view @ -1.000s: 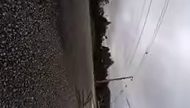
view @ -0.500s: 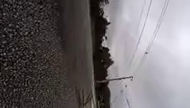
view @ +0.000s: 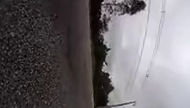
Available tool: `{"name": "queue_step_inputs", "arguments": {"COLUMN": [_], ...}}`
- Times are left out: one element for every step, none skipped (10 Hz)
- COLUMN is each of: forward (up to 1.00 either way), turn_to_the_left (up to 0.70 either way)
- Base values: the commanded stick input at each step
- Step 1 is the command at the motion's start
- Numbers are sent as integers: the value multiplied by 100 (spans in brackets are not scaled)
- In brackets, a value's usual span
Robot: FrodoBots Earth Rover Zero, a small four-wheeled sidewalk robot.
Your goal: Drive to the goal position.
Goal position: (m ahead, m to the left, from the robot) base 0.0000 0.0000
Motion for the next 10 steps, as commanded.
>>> {"name": "queue_step_inputs", "arguments": {"forward": [45,45,45,45,45,45,45,45,45,37], "turn_to_the_left": [0,0,0,0,0,0,0,0,0,0]}}
